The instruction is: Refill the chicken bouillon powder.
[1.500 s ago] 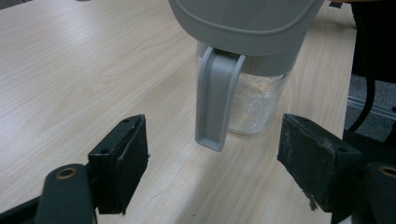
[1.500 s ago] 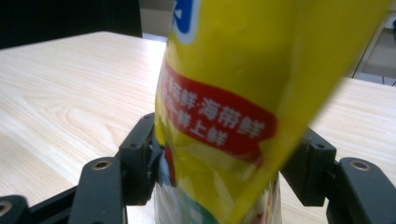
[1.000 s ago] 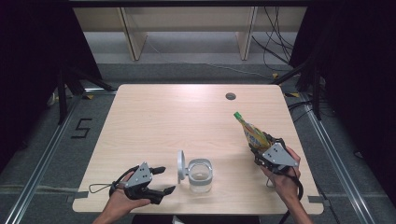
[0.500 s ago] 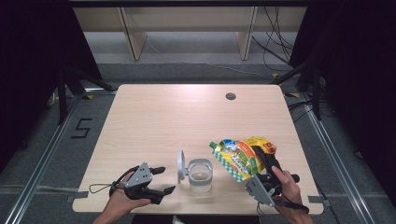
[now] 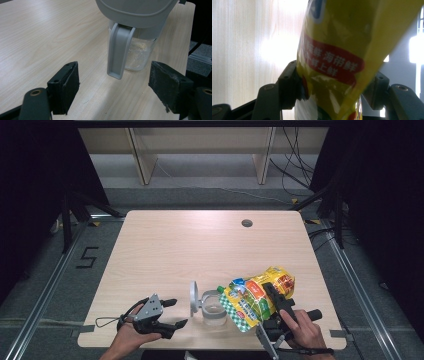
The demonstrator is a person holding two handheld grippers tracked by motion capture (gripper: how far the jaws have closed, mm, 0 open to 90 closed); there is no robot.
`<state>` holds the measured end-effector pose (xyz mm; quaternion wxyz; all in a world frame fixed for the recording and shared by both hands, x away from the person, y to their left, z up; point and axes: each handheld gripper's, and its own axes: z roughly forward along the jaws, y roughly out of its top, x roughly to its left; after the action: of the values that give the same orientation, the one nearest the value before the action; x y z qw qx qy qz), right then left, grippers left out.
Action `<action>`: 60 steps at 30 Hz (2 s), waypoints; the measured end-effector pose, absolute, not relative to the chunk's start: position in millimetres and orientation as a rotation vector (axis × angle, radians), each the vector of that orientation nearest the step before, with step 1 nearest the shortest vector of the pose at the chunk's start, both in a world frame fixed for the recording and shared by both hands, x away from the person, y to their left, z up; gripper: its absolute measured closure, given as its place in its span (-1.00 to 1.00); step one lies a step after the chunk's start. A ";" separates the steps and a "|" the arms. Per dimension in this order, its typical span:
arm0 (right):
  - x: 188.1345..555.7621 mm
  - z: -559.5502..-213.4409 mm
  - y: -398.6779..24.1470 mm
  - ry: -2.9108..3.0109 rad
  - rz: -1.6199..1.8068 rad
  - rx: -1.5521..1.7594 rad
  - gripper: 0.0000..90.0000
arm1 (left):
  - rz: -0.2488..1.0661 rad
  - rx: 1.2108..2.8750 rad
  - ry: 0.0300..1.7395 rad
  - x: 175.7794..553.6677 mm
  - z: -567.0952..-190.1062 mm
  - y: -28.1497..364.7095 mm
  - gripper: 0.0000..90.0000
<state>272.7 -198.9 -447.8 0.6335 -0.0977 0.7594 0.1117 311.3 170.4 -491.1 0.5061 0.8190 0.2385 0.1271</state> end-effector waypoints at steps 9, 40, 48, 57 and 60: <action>267.4 -455.6 -190.0 1.729 0.187 -0.348 0.00 | 0.313 1.981 0.586 311.1 -491.5 170.0 -0.47; 273.5 -443.7 -172.7 1.680 -0.104 -0.594 0.03 | 0.293 1.984 0.588 311.4 -493.4 169.5 -0.47; 274.4 -440.1 -171.9 1.661 -0.155 -0.654 0.08 | 0.313 1.998 0.563 312.5 -493.4 169.6 -0.47; 273.7 -439.4 -171.4 1.646 -0.161 -0.659 0.09 | 0.295 1.987 0.588 311.6 -494.7 168.7 -0.47; 273.4 -437.4 -171.1 1.646 -0.187 -0.679 0.09 | 0.301 1.997 0.570 312.3 -494.2 169.1 -0.47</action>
<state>273.4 -171.1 -437.4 0.6253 -0.2960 0.7175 -0.0814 312.3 169.1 -494.2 0.4981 0.8252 0.2355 0.1244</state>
